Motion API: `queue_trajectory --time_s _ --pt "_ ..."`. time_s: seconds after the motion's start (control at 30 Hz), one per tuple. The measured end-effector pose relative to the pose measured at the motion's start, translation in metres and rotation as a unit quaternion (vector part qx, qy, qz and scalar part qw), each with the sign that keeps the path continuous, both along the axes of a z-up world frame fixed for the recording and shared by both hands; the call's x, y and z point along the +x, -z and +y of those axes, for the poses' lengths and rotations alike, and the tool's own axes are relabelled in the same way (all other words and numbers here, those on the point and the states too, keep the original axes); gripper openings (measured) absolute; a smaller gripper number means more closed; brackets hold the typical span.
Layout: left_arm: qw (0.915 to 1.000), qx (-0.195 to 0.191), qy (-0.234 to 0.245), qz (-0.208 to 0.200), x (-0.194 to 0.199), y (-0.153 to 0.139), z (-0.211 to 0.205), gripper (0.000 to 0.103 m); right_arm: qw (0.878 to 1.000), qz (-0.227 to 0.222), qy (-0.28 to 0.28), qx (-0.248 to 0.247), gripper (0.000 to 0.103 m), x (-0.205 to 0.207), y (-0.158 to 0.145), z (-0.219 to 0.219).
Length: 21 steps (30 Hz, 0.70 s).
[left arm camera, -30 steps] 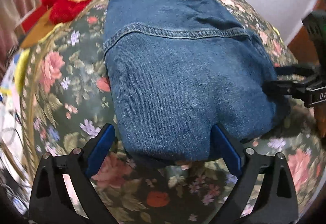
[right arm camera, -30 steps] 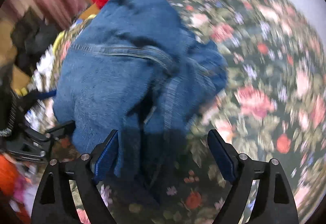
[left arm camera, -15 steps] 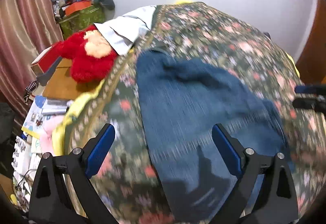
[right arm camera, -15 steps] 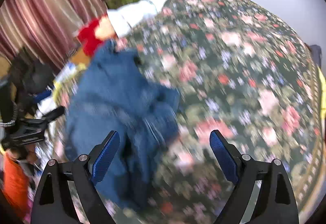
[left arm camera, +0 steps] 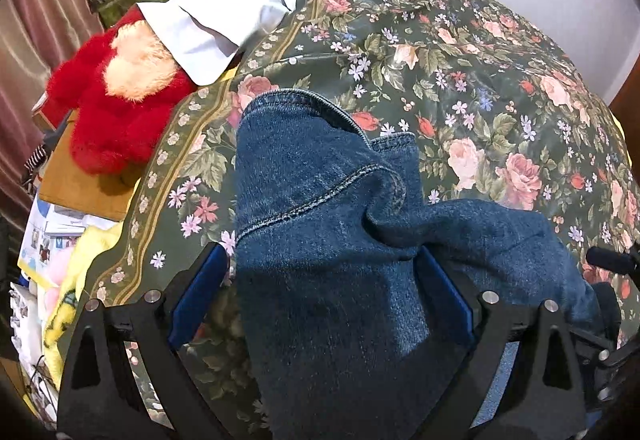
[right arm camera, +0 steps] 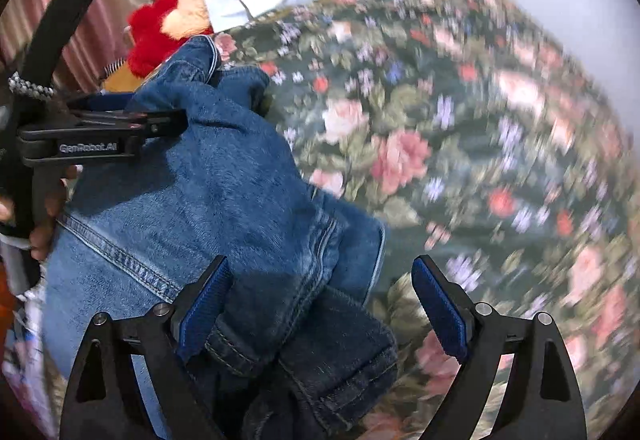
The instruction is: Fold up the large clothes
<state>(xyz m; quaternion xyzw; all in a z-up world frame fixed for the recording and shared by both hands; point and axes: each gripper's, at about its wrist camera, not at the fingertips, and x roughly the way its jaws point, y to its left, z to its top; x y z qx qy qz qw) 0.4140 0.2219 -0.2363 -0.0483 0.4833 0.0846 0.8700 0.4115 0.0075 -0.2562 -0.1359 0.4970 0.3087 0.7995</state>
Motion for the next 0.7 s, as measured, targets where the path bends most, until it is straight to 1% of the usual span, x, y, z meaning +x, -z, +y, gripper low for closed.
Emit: queue_trajectory --time_s 0.07,0.1,0.13,0.27,0.37,0.4,0.47,0.5,0.53,0.57,0.6,0.67,0.7 --pt "0.9998 0.011 -0.004 -0.013 -0.008 -0.009 -0.002 0.097 0.999 0.036 0.016 0.022 0.089 0.007 -0.003 -0.009" --pt "0.9998 0.013 -0.004 -0.017 -0.012 -0.013 -0.004 0.097 0.999 0.038 0.019 0.027 0.089 0.007 -0.007 -0.012" --pt "0.9996 0.014 -0.002 -0.024 -0.018 -0.021 -0.006 0.096 0.999 0.033 0.021 0.028 0.089 0.006 -0.013 -0.015" --pt "0.9977 0.016 0.008 -0.066 -0.050 -0.064 -0.016 0.096 0.999 -0.014 0.022 0.031 0.089 -0.013 -0.048 -0.026" --pt "0.9933 0.020 0.016 -0.113 -0.088 -0.109 -0.027 0.096 0.997 -0.047 0.017 0.066 0.089 -0.040 -0.089 -0.041" --pt "0.9917 0.023 0.018 -0.125 -0.097 -0.119 -0.031 0.096 0.995 -0.058 0.017 0.078 0.089 -0.048 -0.103 -0.045" --pt "0.9856 0.035 0.022 -0.164 -0.125 -0.151 -0.040 0.096 0.990 -0.092 0.018 0.103 0.089 -0.072 -0.137 -0.057" --pt "0.9805 0.037 0.027 -0.191 -0.146 -0.170 -0.046 0.096 0.988 -0.107 0.018 0.112 0.089 -0.081 -0.151 -0.059" --pt "0.9767 0.037 0.030 -0.209 -0.160 -0.183 -0.050 0.096 0.984 -0.127 0.019 0.125 0.089 -0.094 -0.168 -0.065" --pt "0.9712 0.040 0.032 -0.233 -0.178 -0.199 -0.056 0.096 0.978 -0.153 0.021 0.141 0.089 -0.110 -0.188 -0.073" --pt "0.9661 0.044 0.032 -0.252 -0.194 -0.210 -0.061 0.096 0.974 -0.170 0.023 0.151 0.089 -0.120 -0.201 -0.076" --pt "0.9577 0.044 0.032 -0.283 -0.220 -0.229 -0.068 0.096 0.961 -0.212 0.028 0.177 0.089 -0.151 -0.233 -0.089" --pt "0.9531 0.043 0.032 -0.298 -0.235 -0.238 -0.072 0.096 0.956 -0.226 0.029 0.187 0.089 -0.163 -0.244 -0.095"
